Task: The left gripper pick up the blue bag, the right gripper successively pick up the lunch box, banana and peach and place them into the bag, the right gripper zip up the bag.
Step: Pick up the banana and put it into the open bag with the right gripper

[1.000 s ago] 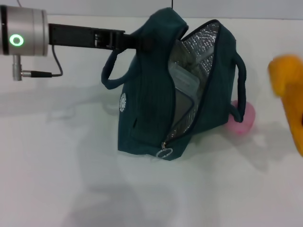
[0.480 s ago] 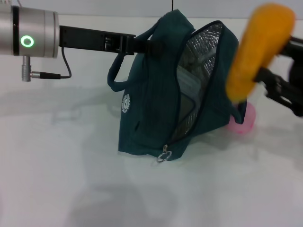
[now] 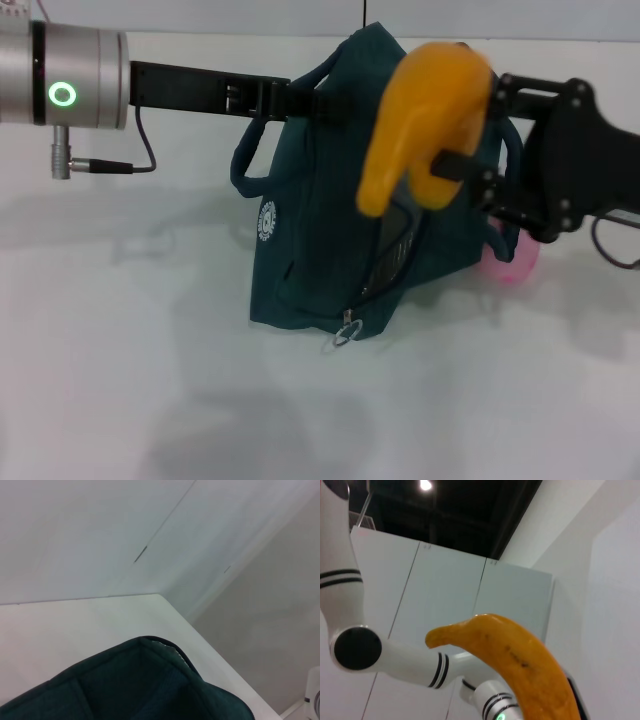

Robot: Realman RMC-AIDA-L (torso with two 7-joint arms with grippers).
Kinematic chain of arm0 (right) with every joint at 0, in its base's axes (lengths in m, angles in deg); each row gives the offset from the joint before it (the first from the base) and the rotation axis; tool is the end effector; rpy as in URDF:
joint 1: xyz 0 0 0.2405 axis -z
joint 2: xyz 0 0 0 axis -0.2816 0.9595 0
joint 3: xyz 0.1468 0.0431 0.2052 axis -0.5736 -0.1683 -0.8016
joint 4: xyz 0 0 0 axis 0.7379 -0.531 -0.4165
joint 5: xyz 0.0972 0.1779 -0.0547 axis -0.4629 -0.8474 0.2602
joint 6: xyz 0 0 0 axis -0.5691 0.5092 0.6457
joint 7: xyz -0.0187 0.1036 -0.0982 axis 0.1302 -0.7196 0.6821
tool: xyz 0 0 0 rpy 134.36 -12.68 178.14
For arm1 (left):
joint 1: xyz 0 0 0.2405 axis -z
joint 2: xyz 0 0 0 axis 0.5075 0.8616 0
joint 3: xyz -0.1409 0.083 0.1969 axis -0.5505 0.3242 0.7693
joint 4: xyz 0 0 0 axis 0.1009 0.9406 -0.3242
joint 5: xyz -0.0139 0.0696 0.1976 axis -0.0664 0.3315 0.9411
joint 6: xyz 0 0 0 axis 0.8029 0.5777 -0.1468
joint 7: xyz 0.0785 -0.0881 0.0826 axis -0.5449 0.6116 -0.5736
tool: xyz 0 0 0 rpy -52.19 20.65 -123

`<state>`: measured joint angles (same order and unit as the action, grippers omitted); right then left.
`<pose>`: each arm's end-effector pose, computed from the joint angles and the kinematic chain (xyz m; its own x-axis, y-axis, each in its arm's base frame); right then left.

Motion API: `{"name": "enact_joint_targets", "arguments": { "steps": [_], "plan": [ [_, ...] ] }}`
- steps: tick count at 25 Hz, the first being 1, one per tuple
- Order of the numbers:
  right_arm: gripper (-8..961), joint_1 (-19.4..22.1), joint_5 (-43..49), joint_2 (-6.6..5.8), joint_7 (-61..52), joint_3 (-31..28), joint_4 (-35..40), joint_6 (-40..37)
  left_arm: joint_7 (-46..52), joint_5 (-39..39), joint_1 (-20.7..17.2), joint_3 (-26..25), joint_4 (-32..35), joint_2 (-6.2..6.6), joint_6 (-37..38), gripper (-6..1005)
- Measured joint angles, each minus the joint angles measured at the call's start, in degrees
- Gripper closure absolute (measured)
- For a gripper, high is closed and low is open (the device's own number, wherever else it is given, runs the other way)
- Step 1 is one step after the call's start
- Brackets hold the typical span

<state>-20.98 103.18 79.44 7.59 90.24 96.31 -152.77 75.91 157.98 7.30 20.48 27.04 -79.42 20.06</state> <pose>0.1889 0.3139 0.0085 0.5032 0.3331 -0.7974 0.0702 -0.9354 -0.3464 -0.1563 0.3696 0.0285 0.5819 0.6910 0.4288 0.7043 -0.6918 0.1590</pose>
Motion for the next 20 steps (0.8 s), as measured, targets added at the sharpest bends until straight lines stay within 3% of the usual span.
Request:
{"name": "enact_joint_targets", "arguments": {
  "steps": [8,20],
  "plan": [
    [515,-0.5,-0.1,0.03,1.7,4.1,-2.3,2.9,0.0,0.0,0.3,0.0,0.0,0.02,0.0,946],
    [512,0.1,-0.1,0.03,3.0,4.5,-4.3,8.5,0.7,-0.2,0.4,0.0,0.0,0.17,0.0,946]
  ]
}}
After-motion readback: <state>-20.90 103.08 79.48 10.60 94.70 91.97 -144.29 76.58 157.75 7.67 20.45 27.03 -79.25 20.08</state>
